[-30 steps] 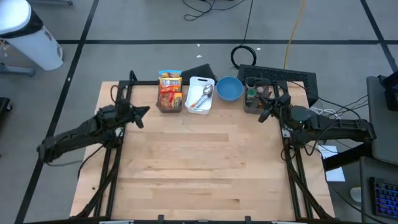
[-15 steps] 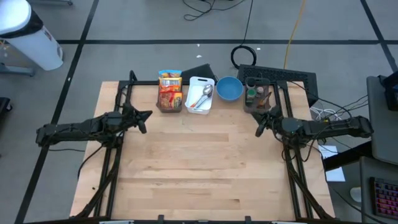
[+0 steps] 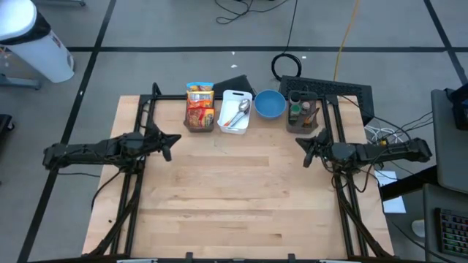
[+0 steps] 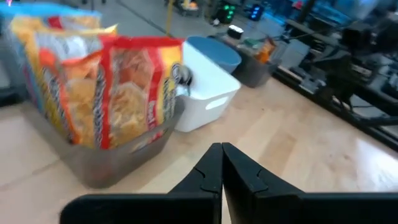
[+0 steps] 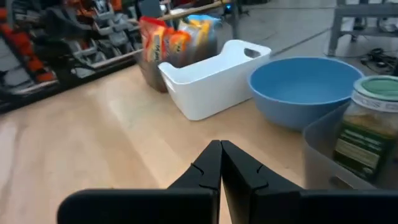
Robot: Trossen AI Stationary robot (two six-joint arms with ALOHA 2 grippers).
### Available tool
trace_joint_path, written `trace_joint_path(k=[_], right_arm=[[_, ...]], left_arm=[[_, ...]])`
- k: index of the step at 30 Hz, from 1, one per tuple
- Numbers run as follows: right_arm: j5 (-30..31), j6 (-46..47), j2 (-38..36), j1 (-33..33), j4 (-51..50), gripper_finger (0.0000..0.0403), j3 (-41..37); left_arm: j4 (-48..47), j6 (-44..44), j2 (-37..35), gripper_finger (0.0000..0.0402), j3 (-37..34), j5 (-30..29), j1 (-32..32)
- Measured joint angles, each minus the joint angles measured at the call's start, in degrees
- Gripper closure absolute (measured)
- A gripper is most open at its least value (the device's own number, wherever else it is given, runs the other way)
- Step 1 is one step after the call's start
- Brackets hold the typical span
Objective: Pick & Place Food Item
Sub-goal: Return to home position
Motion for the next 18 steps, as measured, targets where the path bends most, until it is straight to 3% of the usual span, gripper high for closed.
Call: trace_joint_path(k=[8,14,18], right_arm=[[-2.7,-4.1,-2.2,0.0,0.4,0.0403,-2.3],[-2.7,-5.9,-2.2,0.0,0.2,0.0403,-2.4],[-2.7,-6.1,-2.2,0.0,0.1,0.0403,-2.4]], left_arm=[[8.5,10.1,-0.3,0.0385,-1.4,-0.3,-2.7],[22.4,12.7,-2.8,0.0394,-11.4,-1.3,-5.6],[20.3,14.2,-4.7,0.0385,-11.3,-3.4,-7.3]])
